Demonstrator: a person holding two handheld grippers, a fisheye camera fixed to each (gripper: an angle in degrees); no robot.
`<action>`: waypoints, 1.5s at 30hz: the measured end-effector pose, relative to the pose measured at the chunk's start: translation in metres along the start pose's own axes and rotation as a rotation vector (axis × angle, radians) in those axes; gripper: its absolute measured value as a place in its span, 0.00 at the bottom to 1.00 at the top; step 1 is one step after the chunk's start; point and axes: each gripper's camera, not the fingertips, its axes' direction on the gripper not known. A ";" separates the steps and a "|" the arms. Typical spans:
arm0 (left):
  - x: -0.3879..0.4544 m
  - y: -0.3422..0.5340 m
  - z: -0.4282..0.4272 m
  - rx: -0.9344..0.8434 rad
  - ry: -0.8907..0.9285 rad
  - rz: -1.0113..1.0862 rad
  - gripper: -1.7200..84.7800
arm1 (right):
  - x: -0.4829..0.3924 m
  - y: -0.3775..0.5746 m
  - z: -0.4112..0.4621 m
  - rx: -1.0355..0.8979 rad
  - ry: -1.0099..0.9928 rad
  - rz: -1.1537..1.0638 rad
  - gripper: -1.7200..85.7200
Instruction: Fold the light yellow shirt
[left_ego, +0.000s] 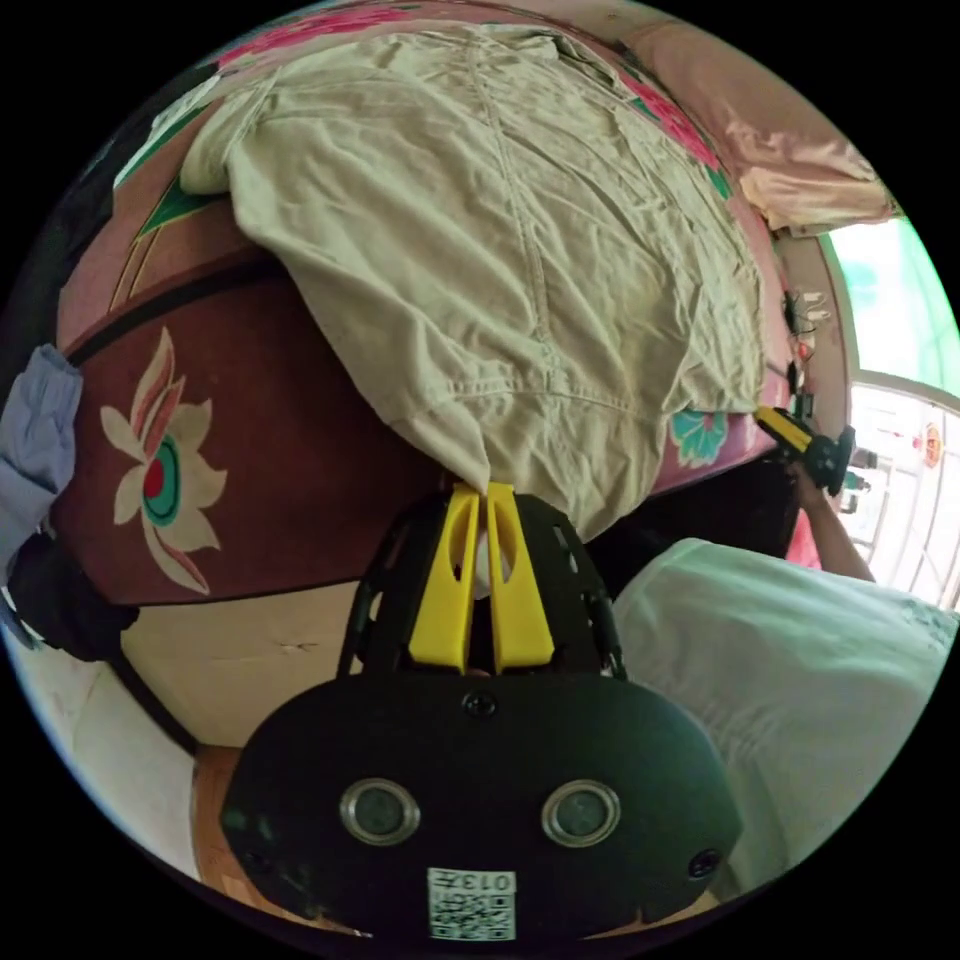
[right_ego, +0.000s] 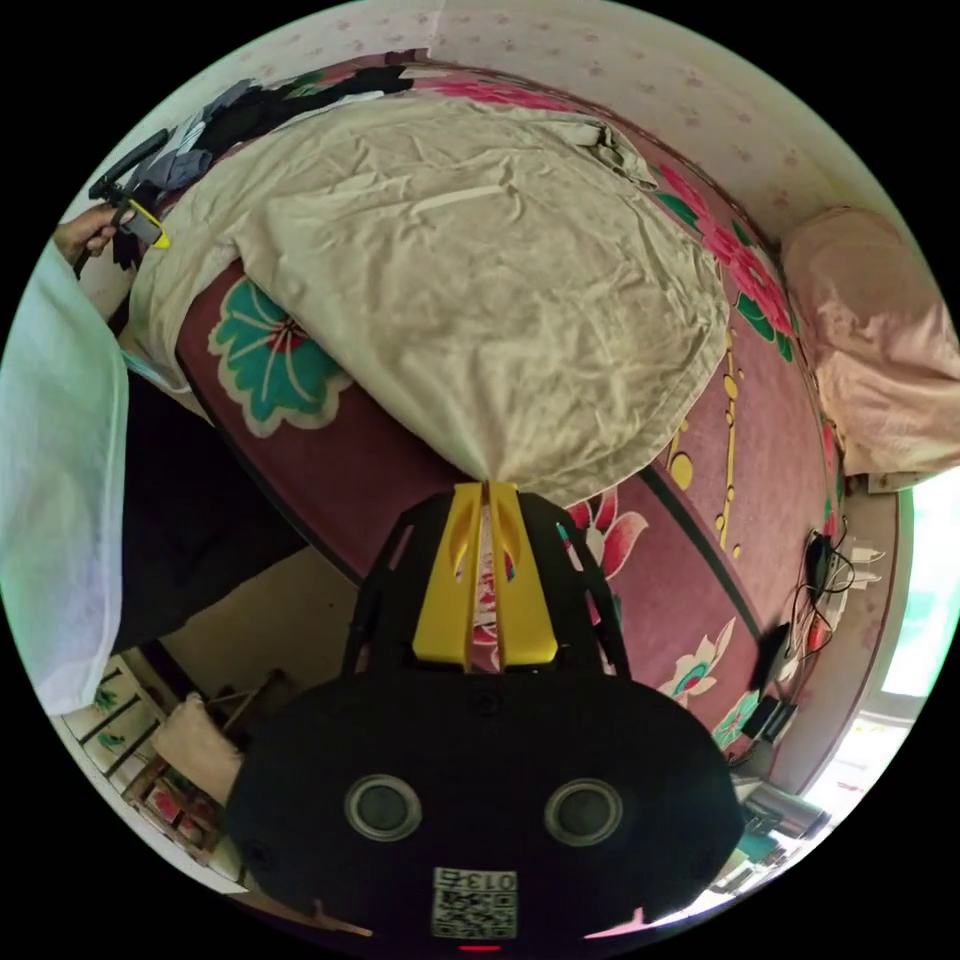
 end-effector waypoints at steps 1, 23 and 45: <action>-0.004 0.001 -0.005 0.010 0.029 0.009 0.03 | 0.002 -0.003 -0.006 0.000 0.009 0.008 0.04; -0.112 -0.198 -0.084 0.020 0.417 0.047 0.02 | 0.224 -0.151 0.014 -0.044 -0.299 0.203 0.03; -0.143 -0.149 -0.035 0.383 0.482 -0.183 0.09 | 0.202 -0.096 0.009 -0.016 -0.167 0.118 0.05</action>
